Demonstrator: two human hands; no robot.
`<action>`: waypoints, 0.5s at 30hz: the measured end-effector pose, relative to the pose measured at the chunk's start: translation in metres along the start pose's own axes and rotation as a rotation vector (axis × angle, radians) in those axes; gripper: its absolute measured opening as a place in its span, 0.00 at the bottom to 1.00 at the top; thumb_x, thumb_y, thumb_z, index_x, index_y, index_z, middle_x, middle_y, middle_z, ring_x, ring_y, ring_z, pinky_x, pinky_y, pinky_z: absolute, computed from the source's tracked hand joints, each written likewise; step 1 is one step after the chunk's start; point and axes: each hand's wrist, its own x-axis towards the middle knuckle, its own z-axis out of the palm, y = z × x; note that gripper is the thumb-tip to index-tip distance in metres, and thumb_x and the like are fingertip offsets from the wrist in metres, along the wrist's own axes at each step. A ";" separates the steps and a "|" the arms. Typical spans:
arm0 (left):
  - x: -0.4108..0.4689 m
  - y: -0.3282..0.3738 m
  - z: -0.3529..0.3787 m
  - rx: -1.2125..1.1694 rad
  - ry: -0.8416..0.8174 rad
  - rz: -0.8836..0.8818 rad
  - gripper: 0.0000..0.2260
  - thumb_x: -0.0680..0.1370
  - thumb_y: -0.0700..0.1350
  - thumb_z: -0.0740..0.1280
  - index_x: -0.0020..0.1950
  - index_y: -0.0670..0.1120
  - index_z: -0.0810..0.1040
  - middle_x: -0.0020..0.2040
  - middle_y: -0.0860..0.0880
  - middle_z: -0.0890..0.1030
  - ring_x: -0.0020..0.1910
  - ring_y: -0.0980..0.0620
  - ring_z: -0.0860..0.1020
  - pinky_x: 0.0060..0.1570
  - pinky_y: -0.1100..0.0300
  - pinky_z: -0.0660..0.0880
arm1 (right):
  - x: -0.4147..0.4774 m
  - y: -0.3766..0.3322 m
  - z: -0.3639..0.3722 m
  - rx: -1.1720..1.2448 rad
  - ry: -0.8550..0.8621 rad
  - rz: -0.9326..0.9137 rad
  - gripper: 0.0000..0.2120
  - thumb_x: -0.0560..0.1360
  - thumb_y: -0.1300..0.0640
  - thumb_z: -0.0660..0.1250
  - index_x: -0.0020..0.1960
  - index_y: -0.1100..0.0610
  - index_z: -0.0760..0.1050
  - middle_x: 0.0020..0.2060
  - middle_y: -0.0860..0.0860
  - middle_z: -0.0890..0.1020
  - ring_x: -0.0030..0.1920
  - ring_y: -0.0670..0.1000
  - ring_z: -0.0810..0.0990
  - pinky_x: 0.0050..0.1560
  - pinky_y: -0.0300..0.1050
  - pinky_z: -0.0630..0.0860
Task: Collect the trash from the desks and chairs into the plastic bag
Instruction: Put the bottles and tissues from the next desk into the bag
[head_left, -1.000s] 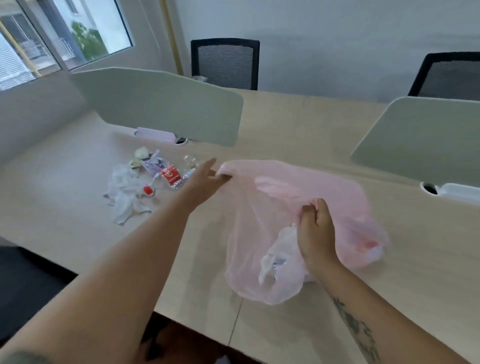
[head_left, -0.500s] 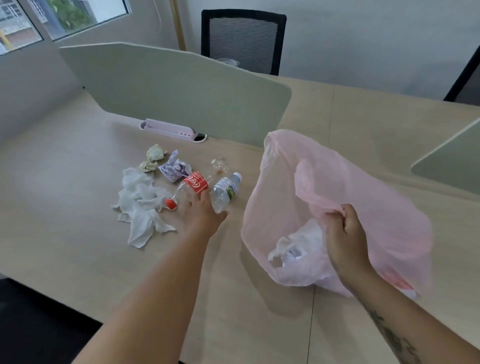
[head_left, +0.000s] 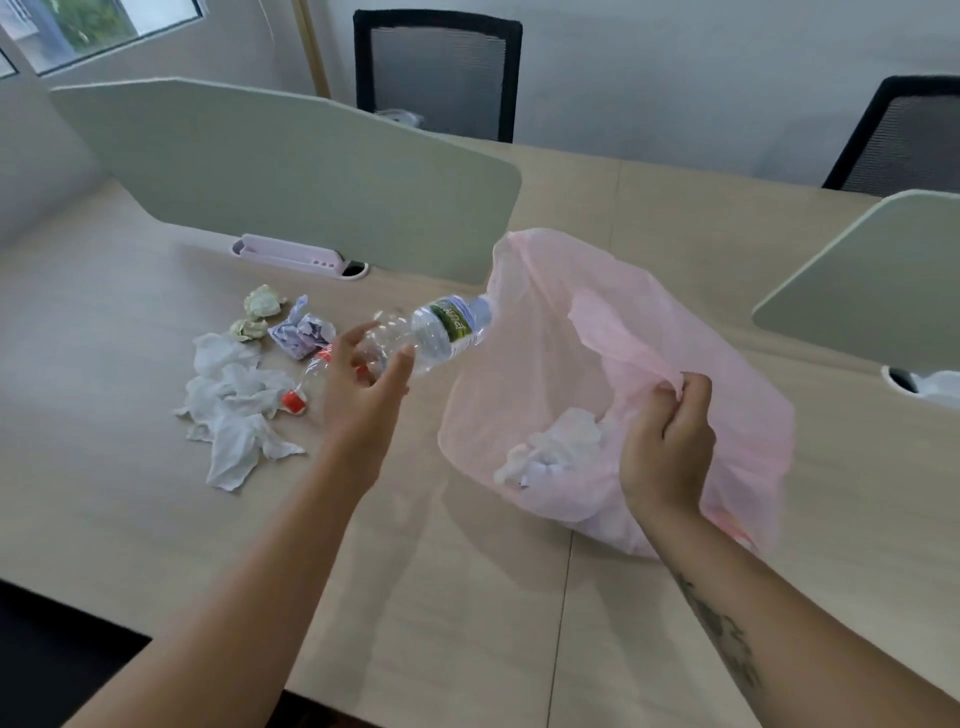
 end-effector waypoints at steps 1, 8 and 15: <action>-0.011 0.009 0.004 -0.071 -0.010 -0.012 0.16 0.70 0.53 0.72 0.56 0.58 0.74 0.47 0.52 0.76 0.44 0.54 0.78 0.45 0.56 0.79 | 0.004 0.000 -0.003 0.001 0.007 -0.001 0.10 0.77 0.52 0.49 0.51 0.56 0.65 0.31 0.49 0.74 0.34 0.58 0.73 0.33 0.49 0.66; -0.086 0.009 0.059 0.009 -0.180 -0.097 0.17 0.74 0.49 0.74 0.60 0.54 0.75 0.49 0.51 0.79 0.41 0.51 0.82 0.47 0.53 0.80 | 0.028 0.006 -0.033 -0.027 -0.080 0.014 0.06 0.81 0.55 0.51 0.50 0.56 0.64 0.37 0.57 0.77 0.37 0.61 0.74 0.36 0.51 0.67; -0.073 -0.040 0.113 0.472 -0.338 -0.148 0.27 0.72 0.56 0.73 0.69 0.55 0.70 0.60 0.52 0.77 0.52 0.52 0.78 0.52 0.56 0.77 | 0.023 0.034 -0.059 -0.100 -0.243 -0.017 0.07 0.81 0.52 0.51 0.45 0.51 0.61 0.33 0.54 0.75 0.38 0.62 0.74 0.36 0.52 0.68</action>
